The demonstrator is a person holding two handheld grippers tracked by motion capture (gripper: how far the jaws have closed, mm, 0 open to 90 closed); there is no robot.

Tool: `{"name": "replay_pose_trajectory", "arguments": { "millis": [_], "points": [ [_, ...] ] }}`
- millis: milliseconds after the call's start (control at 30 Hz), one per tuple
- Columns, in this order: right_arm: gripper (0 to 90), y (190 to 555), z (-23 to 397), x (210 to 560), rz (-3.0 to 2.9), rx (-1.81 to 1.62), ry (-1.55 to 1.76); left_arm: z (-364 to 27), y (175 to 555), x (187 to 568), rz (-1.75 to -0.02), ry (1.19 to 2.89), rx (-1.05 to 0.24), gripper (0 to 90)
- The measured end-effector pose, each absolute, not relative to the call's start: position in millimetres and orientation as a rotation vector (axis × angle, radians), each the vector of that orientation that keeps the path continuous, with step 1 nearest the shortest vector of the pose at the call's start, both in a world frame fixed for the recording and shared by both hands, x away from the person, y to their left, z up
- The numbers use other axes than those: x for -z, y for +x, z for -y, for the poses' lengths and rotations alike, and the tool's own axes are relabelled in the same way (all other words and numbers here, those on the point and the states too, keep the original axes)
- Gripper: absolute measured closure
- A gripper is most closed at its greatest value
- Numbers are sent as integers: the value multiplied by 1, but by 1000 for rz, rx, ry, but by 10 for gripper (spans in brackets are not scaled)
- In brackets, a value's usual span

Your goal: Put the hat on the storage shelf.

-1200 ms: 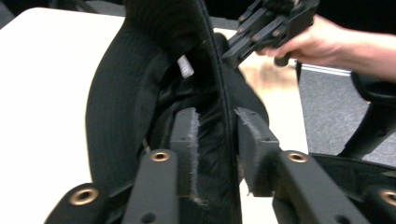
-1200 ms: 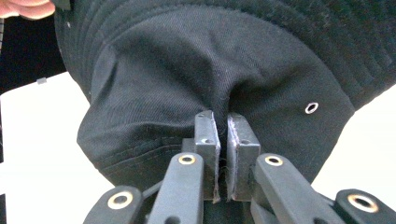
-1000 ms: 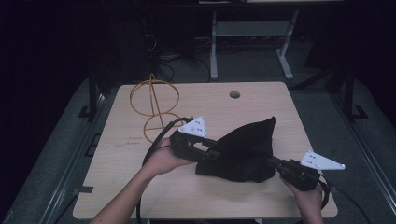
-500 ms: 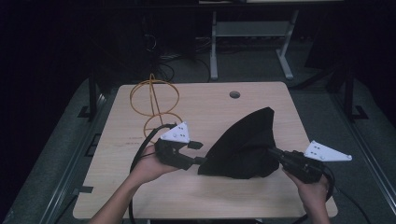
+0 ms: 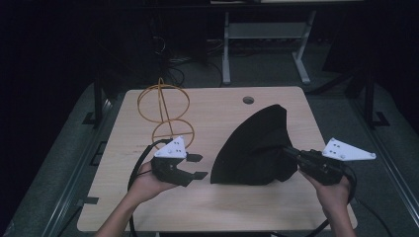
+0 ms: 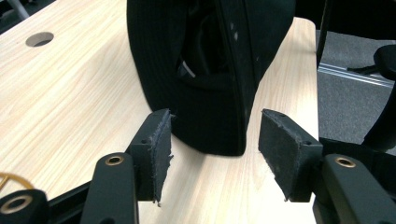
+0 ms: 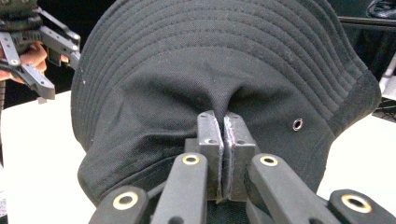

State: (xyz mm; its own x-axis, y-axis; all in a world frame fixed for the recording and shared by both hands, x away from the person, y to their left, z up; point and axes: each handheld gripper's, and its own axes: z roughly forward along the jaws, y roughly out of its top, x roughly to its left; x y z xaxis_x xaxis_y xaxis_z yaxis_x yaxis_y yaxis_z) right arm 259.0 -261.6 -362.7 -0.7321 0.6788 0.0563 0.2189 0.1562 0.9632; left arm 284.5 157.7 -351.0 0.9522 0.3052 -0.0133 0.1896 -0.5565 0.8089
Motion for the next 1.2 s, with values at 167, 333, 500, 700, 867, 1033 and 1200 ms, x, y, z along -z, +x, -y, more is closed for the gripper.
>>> {"name": "replay_pose_trajectory", "arguments": {
  "millis": [167,333,500,700,867,1033,1200],
  "points": [
    [870,263,261,353,-2064,-1588,846,-165,281,360,-372,2166,-166,430],
    [871,268,258,341,-2068,-1583,846,-170,275,366,-373,2160,-185,421],
    [871,274,253,328,-2081,-1571,835,-176,269,374,-397,2127,-199,403],
    [871,282,243,311,-2100,-1544,807,-183,266,385,-416,2111,-207,386],
    [872,288,236,302,-2116,-1538,787,-187,263,391,-440,2094,-199,374],
    [872,295,228,293,-2120,-1544,770,-187,261,398,-454,2114,-195,356],
    [872,300,220,282,-2121,-1552,751,-188,261,399,-446,2104,-196,354]
  ]
}}
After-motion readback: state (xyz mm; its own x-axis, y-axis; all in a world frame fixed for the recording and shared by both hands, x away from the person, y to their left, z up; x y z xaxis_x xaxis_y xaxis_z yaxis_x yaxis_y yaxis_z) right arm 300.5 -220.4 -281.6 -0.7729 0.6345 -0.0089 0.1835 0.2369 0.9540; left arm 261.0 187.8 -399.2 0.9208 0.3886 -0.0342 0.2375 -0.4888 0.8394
